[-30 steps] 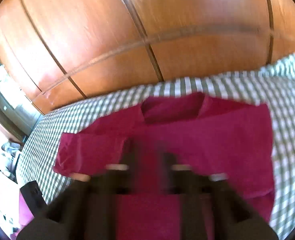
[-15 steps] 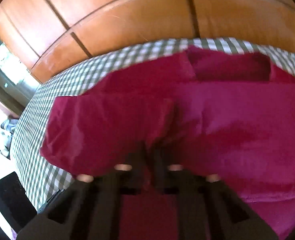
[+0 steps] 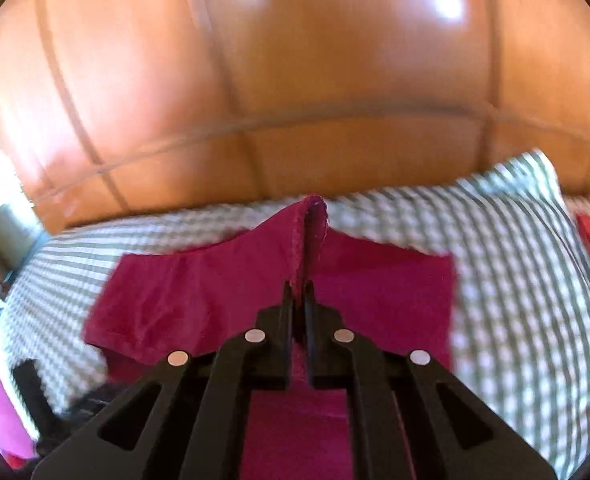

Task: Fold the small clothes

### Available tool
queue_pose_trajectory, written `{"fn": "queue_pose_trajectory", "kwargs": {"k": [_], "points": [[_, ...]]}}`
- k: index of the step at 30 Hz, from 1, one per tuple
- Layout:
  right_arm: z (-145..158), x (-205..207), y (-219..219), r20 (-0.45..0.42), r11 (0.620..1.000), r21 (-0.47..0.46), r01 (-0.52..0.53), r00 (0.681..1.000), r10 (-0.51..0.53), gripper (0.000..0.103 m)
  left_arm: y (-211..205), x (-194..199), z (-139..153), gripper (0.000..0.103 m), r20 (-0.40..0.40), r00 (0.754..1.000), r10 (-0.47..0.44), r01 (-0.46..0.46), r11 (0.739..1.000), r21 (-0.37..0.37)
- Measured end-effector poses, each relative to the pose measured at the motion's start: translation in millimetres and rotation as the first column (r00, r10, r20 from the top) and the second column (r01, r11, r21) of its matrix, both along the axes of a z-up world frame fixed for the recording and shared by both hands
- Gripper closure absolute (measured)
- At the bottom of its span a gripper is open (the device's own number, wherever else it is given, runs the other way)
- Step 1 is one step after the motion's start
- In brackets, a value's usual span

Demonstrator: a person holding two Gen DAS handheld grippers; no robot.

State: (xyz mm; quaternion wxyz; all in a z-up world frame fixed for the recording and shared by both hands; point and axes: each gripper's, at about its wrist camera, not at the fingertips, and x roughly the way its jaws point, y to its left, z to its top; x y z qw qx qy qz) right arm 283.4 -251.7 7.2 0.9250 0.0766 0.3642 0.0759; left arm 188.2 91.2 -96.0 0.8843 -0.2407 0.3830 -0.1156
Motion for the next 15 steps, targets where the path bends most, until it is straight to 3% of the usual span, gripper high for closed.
{"fn": "queue_pose_trajectory", "kwargs": {"k": [6,10,12,13,15], "points": [[-75,4,-47,-0.168,0.99,-0.029,0.135,0.976,-0.138,0.099,-2,-1,2,0.042,-0.004,1.0,0.001,-0.001,1.0,0.019],[-95,0,-56,-0.185,0.988,0.011,0.154,0.971,-0.149,0.097,-4,0,4,0.042,-0.018,1.0,0.0,0.001,0.999,0.041],[-93,-5,-62,-0.187,0.988,0.056,0.147,0.973,-0.134,0.077,-7,-2,8,0.042,-0.033,0.999,-0.008,0.01,0.997,0.073],[-92,-5,-63,-0.183,0.988,0.072,0.137,0.975,-0.122,0.061,-8,-3,9,0.042,-0.039,0.999,-0.016,0.019,0.996,0.09],[-77,-16,-66,-0.143,0.989,0.042,0.143,0.98,-0.136,0.046,-9,-7,15,0.042,-0.051,0.999,-0.021,0.026,0.993,0.115]]}}
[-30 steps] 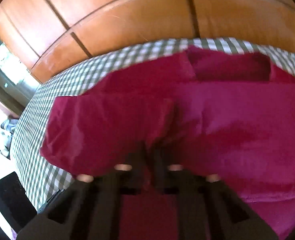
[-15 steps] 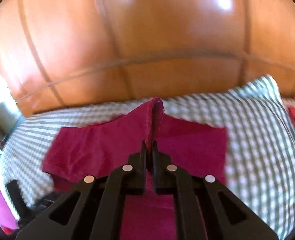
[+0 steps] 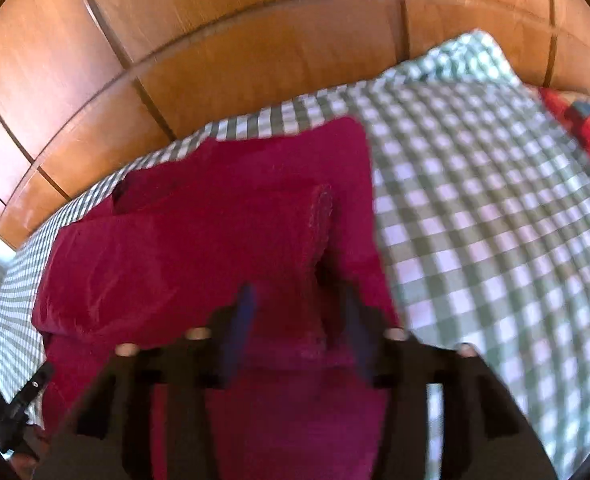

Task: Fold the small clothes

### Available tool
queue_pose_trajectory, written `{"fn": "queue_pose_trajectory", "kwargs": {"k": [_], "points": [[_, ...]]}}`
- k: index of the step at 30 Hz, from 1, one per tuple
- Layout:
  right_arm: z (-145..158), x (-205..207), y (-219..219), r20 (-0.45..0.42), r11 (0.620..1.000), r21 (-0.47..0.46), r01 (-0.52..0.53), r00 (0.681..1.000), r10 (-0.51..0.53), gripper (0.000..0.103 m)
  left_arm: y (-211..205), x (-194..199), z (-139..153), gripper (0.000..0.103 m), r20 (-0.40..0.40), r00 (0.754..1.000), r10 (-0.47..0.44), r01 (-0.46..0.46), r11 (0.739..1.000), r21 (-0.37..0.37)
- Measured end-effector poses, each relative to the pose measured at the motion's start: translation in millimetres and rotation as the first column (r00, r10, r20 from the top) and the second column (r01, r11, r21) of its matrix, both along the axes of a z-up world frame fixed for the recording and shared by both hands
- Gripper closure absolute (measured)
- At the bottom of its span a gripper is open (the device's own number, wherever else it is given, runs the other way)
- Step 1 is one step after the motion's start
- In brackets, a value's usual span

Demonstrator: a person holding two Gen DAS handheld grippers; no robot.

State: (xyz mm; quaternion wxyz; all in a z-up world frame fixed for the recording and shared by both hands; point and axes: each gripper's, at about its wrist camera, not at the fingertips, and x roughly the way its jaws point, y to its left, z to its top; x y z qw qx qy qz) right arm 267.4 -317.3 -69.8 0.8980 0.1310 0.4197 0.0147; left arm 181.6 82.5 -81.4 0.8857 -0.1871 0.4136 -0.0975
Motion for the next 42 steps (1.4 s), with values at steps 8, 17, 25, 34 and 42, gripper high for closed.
{"fn": "queue_pose_trajectory", "kwargs": {"k": [8,17,25,34,42], "points": [[20,-37,36,0.096,0.995,-0.053,-0.079,0.992,0.084,0.036,-21,2,35,0.03,0.093,0.992,-0.084,0.092,0.993,-0.08],[-41,-22,74,0.05,0.967,-0.234,-0.104,0.992,0.119,0.029,43,37,0,0.051,-0.018,0.994,0.105,-0.106,0.949,-0.296],[-43,-21,72,0.051,0.967,-0.221,-0.128,0.989,0.142,0.016,51,1,13,0.04,-0.03,0.983,0.182,-0.184,0.972,-0.146],[-41,-18,71,-0.005,0.975,-0.182,-0.129,0.991,0.131,0.002,-2,17,69,0.017,0.125,0.987,0.1,-0.103,0.995,0.017],[-47,-24,64,0.012,0.984,-0.12,-0.131,0.991,0.134,0.002,2,70,14,0.015,-0.049,0.987,0.155,-0.148,0.981,0.124]]}}
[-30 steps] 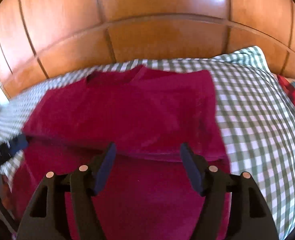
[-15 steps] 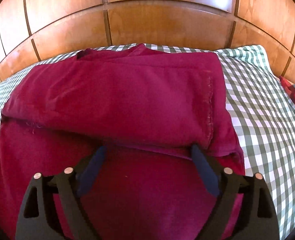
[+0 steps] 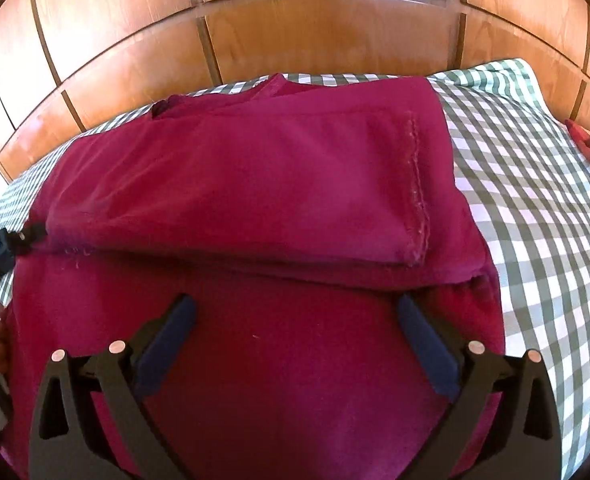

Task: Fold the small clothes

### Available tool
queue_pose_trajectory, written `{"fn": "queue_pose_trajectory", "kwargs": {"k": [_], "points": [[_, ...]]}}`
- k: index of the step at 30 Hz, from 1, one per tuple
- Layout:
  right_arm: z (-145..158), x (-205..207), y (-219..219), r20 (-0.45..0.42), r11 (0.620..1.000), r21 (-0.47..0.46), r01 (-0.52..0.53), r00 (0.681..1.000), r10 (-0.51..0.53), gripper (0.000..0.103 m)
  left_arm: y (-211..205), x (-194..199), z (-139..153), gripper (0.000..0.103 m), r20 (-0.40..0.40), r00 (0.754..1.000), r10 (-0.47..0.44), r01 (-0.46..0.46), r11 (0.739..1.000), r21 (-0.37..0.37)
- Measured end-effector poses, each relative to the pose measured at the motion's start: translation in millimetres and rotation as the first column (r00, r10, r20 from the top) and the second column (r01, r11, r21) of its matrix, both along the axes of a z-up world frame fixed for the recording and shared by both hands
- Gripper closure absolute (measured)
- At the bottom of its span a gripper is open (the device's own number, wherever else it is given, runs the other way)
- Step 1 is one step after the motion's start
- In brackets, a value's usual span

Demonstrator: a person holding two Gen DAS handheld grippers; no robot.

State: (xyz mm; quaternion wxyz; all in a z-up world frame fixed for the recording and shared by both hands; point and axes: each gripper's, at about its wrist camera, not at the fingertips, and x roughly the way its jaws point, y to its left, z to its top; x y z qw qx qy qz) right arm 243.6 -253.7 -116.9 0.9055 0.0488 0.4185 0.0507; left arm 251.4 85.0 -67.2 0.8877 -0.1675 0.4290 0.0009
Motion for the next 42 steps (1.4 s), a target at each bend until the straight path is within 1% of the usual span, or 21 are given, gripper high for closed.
{"fn": "queue_pose_trajectory", "kwargs": {"k": [1,6,9,11,15,18,22,27,31,36,38,42], "points": [[-1,0,0,0.0,1.0,-0.001,0.0,1.0,0.0,0.002,6,-4,-2,0.015,0.029,1.0,0.0,0.001,0.999,-0.039],[-1,0,0,0.004,1.0,0.009,-0.001,1.0,0.0,0.002,-4,-4,4,0.015,0.016,1.0,0.002,-0.003,1.0,0.023],[-1,-1,0,0.005,1.0,0.009,-0.001,1.0,0.001,0.002,-8,-17,17,0.015,0.027,0.999,0.021,-0.023,0.997,0.078],[-1,-1,0,0.006,1.0,0.008,0.0,1.0,0.0,0.002,-12,-30,28,0.015,0.048,0.999,0.017,-0.021,0.995,0.096],[-1,-2,0,0.007,1.0,0.004,0.001,1.0,-0.001,0.002,-14,-52,37,0.015,0.068,0.998,-0.014,0.007,0.995,0.097],[0,-3,2,0.003,1.0,-0.012,0.007,1.0,-0.007,0.002,-20,-72,44,0.015,0.083,0.996,-0.034,0.025,0.993,0.117],[4,-10,2,-0.017,0.999,-0.031,0.02,1.0,-0.021,0.002,-26,-94,48,0.015,0.085,0.994,-0.068,0.056,0.988,0.141],[8,-34,-2,-0.04,0.999,-0.035,0.011,0.999,-0.012,0.002,-27,-118,51,0.015,0.09,0.991,-0.095,0.082,0.986,0.144],[11,-61,-12,-0.055,0.999,-0.042,0.008,0.998,-0.01,0.002,-23,-135,50,0.015,0.082,0.99,-0.117,0.104,0.983,0.15],[12,-94,-31,-0.063,0.999,-0.025,0.038,0.997,-0.039,0.002,-12,-150,48,0.015,0.074,0.991,-0.114,0.103,0.984,0.144],[9,-106,-36,-0.07,0.998,-0.037,0.059,0.996,-0.062,0.002,-8,-155,47,0.015,0.07,0.991,-0.11,0.099,0.984,0.15],[0,-126,-49,-0.094,0.996,-0.004,0.087,0.992,-0.087,0.002,-3,-166,44,0.015,0.064,0.992,-0.112,0.101,0.983,0.154]]}}
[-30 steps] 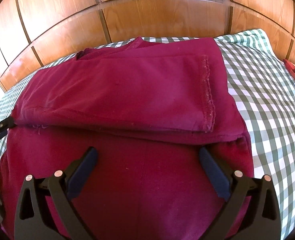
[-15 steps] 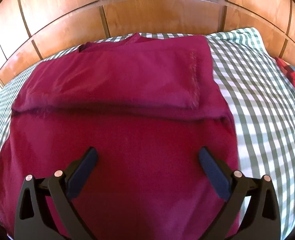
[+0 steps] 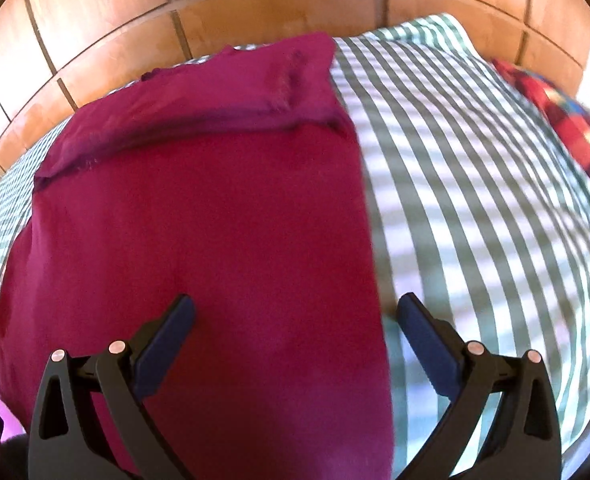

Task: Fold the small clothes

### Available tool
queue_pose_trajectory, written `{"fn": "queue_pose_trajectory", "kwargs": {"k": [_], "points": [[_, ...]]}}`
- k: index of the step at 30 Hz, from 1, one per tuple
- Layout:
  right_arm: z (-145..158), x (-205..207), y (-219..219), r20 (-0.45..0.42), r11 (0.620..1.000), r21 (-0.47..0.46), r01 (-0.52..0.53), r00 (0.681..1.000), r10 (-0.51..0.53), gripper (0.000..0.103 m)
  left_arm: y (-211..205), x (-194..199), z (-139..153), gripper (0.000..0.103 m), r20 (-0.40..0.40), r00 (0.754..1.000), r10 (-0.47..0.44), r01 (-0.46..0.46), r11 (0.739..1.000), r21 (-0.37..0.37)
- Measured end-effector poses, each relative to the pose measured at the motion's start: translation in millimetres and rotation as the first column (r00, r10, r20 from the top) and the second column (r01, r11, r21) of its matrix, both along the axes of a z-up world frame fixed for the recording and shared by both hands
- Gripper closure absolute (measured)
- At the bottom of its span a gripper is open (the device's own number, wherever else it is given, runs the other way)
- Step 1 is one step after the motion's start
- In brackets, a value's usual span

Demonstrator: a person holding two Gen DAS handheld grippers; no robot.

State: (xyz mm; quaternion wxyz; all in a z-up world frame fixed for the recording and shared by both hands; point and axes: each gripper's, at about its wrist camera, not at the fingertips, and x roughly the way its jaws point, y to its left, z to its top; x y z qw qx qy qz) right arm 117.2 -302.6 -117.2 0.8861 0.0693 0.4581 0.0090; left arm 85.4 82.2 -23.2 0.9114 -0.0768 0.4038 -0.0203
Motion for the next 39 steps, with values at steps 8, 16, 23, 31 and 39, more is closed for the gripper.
{"fn": "queue_pose_trajectory", "kwargs": {"k": [8,16,23,31,39], "points": [[-5,-36,-1,0.021,1.0,0.017,0.004,1.0,-0.005,0.002,8,-21,-14,0.015,-0.035,0.999,0.006,-0.006,1.0,0.0],[-7,-64,4,0.003,0.999,0.015,-0.032,0.999,0.032,0.002,9,-41,-25,0.015,-0.042,0.999,-0.016,0.018,0.999,0.03],[-10,-95,9,-0.051,0.992,0.041,-0.119,0.991,0.121,0.004,7,-55,-25,0.015,-0.045,0.998,-0.04,0.042,0.998,0.056],[-12,-119,12,-0.095,0.981,0.078,-0.177,0.978,0.184,0.038,-2,-76,-25,0.031,-0.086,0.99,-0.108,0.113,0.992,0.052],[-1,-118,13,-0.087,0.972,0.131,-0.196,0.974,0.208,0.089,-6,-94,-19,0.092,-0.102,0.952,-0.288,0.278,0.955,-0.104]]}}
